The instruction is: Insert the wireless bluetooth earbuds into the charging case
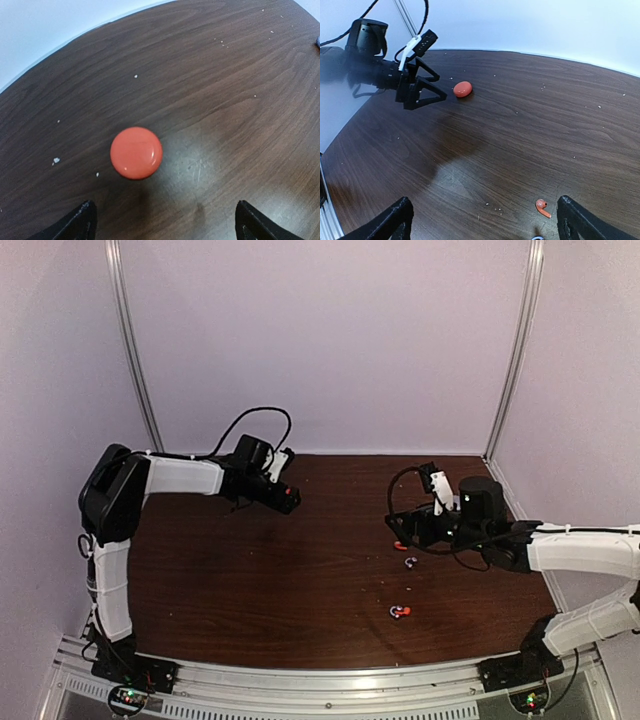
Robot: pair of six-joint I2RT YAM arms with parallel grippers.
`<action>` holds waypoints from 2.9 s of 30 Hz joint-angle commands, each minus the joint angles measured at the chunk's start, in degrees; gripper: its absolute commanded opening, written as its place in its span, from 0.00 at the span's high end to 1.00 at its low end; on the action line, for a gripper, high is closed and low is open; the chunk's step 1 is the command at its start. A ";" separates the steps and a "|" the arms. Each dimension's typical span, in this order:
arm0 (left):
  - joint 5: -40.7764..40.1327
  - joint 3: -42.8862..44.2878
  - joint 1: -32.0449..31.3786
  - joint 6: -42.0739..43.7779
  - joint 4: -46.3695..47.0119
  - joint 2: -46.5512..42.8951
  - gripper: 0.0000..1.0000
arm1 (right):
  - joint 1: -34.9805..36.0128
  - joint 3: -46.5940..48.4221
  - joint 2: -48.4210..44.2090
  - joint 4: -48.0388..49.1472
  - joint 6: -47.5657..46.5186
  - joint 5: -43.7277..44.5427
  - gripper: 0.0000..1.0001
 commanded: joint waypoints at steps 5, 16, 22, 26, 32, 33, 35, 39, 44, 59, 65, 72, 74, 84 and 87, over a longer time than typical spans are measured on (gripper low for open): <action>3.90 11.64 0.95 5.22 -4.59 8.41 0.08 | -0.69 -0.11 -2.29 2.24 -1.37 -8.83 0.00; 7.98 19.80 3.81 6.00 -7.87 15.58 0.15 | -1.46 -1.23 -3.77 3.26 -1.51 -12.15 0.00; 7.17 22.08 4.19 6.07 -9.59 17.99 0.22 | -1.59 -1.07 -2.99 3.63 -1.33 -12.89 0.00; 6.69 22.95 4.20 6.00 -10.18 18.74 0.31 | -1.77 -0.88 -2.61 3.66 -1.26 -12.87 0.00; 5.97 23.50 4.20 6.00 -10.28 19.27 0.35 | -1.83 -0.63 -1.84 4.21 -0.59 -13.46 0.00; 5.55 24.16 4.20 6.06 -10.50 19.45 0.35 | -1.85 -0.63 -1.91 4.27 -0.54 -13.55 0.00; 5.32 26.44 4.20 6.01 -11.65 20.65 0.35 | -1.90 -0.61 -2.00 3.99 -0.61 -13.59 0.00; 4.82 29.69 4.20 6.06 -13.80 22.52 0.36 | -1.98 -0.40 -2.43 3.02 -0.88 -13.28 0.00; 4.83 29.08 4.20 5.65 -14.90 22.10 0.49 | -2.11 -0.36 -2.72 2.76 -0.90 -13.19 0.00; 1.91 0.18 0.95 -4.51 -9.99 0.78 0.58 | -2.19 -0.56 -0.14 5.71 -1.10 -16.18 0.00; 4.08 -10.36 -0.51 -9.20 -9.75 -7.95 0.51 | -2.27 -1.07 0.00 5.60 -1.90 -16.10 0.00; 3.13 -16.78 -1.96 -10.89 -12.08 -16.74 0.40 | -2.44 -1.41 1.02 6.84 -1.63 -17.33 0.00; -0.24 -16.00 -1.96 -10.85 -12.95 -17.05 0.35 | -2.36 -1.60 1.58 7.87 -1.22 -17.87 0.00; -0.02 -10.24 -2.09 -9.06 -13.01 -9.83 0.23 | -2.37 -1.61 2.76 8.37 -0.72 -18.82 0.00; -0.17 -8.81 -2.13 -8.24 -13.25 -7.96 0.24 | -2.36 -1.71 2.79 8.32 -0.88 -18.68 0.00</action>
